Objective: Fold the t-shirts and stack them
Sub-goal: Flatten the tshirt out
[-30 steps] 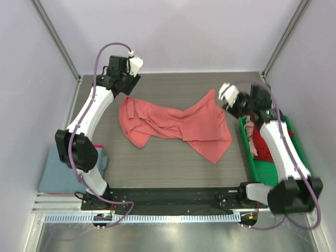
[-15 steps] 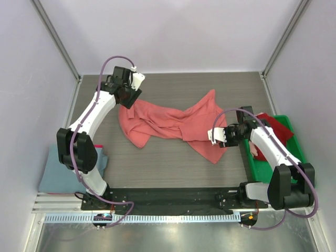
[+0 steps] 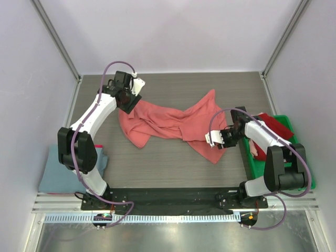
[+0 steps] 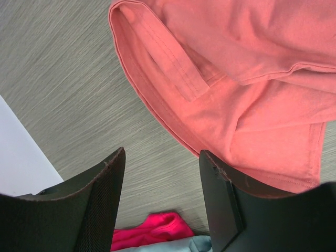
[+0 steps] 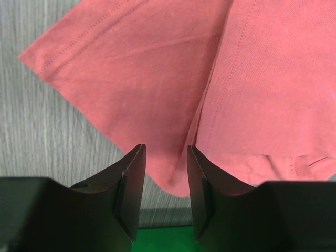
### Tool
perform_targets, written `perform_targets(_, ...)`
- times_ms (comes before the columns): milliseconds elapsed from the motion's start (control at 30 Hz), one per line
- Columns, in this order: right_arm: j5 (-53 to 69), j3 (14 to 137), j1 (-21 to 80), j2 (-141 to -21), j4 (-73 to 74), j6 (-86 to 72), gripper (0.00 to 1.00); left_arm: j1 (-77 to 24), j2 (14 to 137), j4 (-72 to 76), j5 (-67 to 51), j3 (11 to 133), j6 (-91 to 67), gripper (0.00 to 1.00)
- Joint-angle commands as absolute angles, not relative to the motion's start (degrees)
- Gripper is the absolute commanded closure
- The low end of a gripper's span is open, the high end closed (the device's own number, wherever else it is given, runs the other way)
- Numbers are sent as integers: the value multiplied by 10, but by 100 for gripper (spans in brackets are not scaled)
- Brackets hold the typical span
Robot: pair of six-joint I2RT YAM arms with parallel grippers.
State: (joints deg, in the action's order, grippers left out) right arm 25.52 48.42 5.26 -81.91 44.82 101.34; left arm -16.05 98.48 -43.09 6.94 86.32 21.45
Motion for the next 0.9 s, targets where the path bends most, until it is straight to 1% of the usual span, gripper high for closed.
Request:
perform_targets(0, 254, 518, 55, -835, 425, 1015, 58, -161, 968, -416, 72, 868, 217, 41)
perform_targets(200, 248, 536, 56, -855, 410, 1010, 60, -160, 979, -415, 69, 879, 216, 41)
perform_targets(767, 239, 541, 56, -877, 378, 984, 62, -160, 999, -415, 63, 897, 216, 42)
perform_targets(833, 237, 542, 56, -881, 377, 976, 67, -160, 1003, -415, 63, 900, 216, 42)
perform_targets(867, 236, 545, 57, -882, 378, 974, 78, -160, 1003, -416, 63, 901, 217, 42)
